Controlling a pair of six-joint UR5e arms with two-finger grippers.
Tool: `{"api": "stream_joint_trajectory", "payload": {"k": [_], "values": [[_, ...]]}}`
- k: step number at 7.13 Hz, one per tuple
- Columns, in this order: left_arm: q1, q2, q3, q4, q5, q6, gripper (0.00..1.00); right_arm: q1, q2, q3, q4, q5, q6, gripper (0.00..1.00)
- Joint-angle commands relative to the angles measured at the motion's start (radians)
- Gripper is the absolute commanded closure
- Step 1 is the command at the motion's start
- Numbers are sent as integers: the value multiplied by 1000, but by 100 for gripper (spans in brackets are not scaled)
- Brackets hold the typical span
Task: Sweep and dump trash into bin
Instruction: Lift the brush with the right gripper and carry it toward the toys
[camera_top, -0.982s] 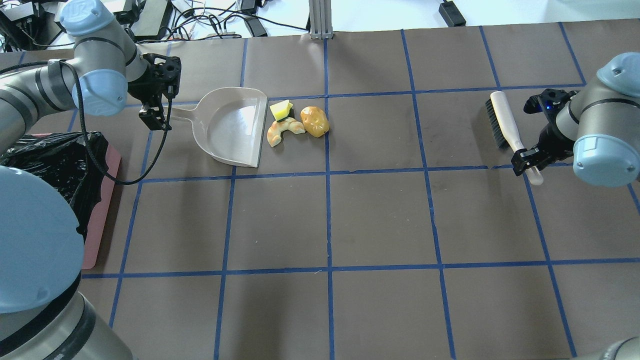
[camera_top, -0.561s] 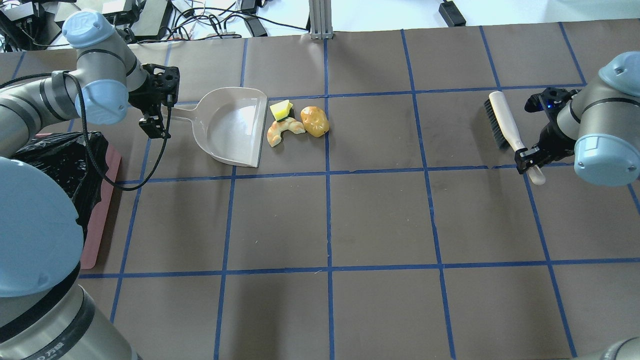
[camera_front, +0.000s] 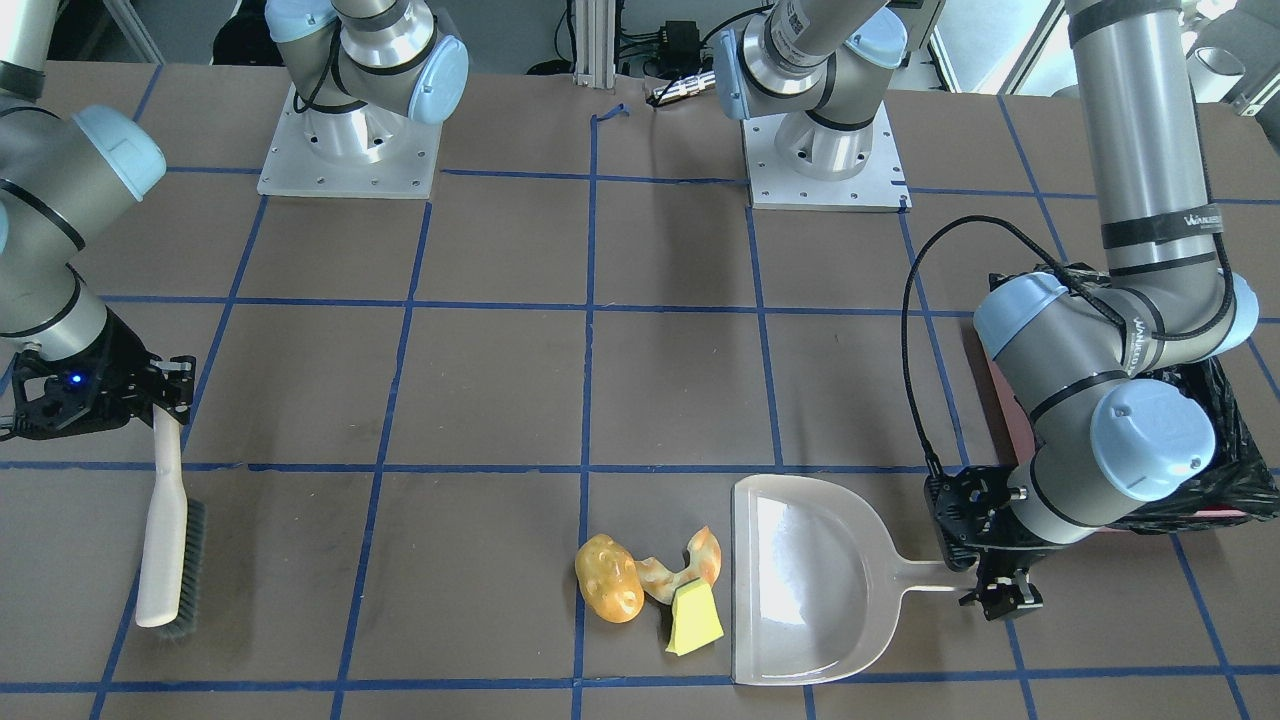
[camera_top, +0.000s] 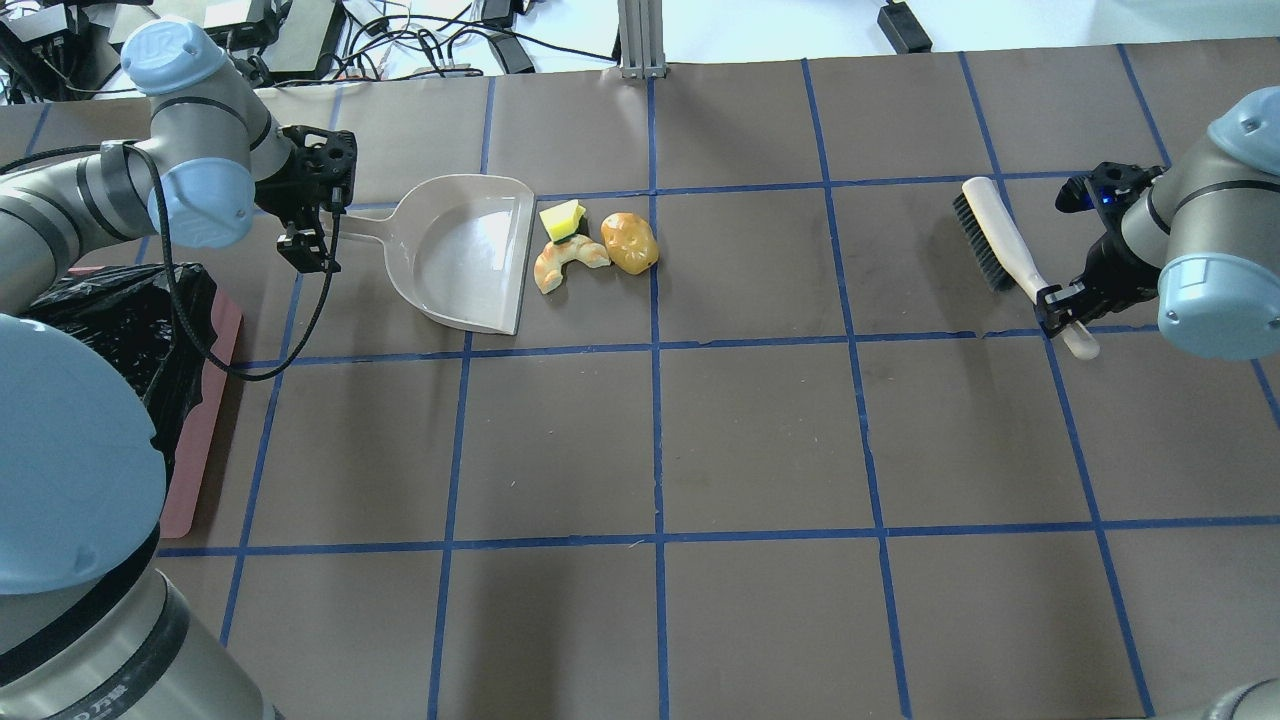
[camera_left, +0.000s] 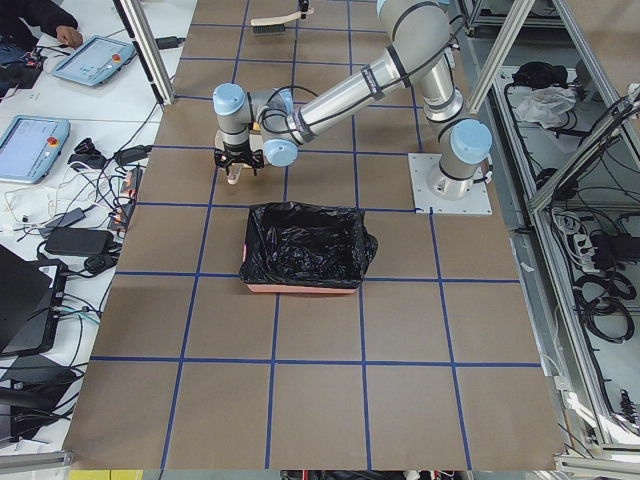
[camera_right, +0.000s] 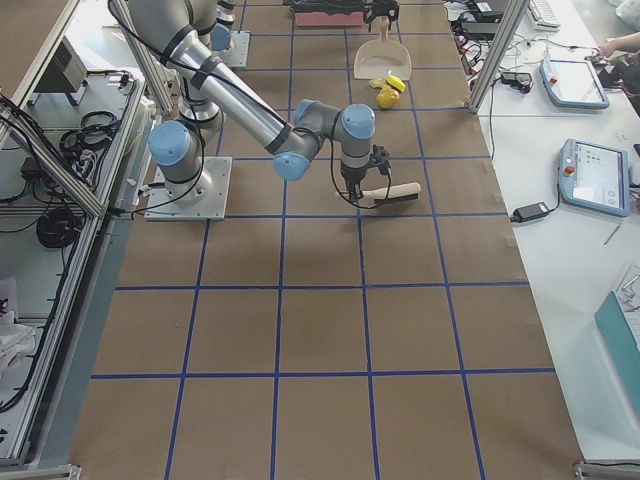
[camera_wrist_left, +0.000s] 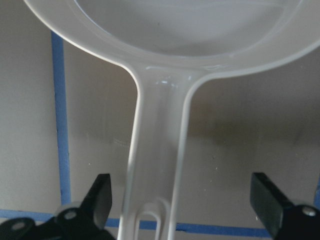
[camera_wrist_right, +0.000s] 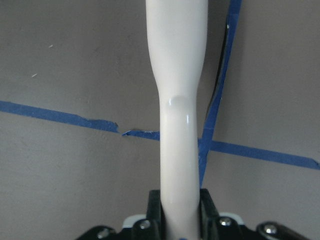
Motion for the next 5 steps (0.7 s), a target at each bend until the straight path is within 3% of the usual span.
{"api": "stream_joint_trajectory", "payload": {"k": [1, 2, 3, 5], "values": [[1, 0, -4, -1, 1, 1, 22, 26, -58, -34, 76, 5, 125, 93], [1, 3, 0, 1, 0, 2, 42, 98, -65, -37, 78, -8, 222, 93], [1, 0, 2, 2, 0, 2, 55, 185, -70, -38, 78, -10, 358, 93], [4, -2, 10, 3, 0, 4, 75, 392, -60, -63, 78, -10, 655, 93]]}}
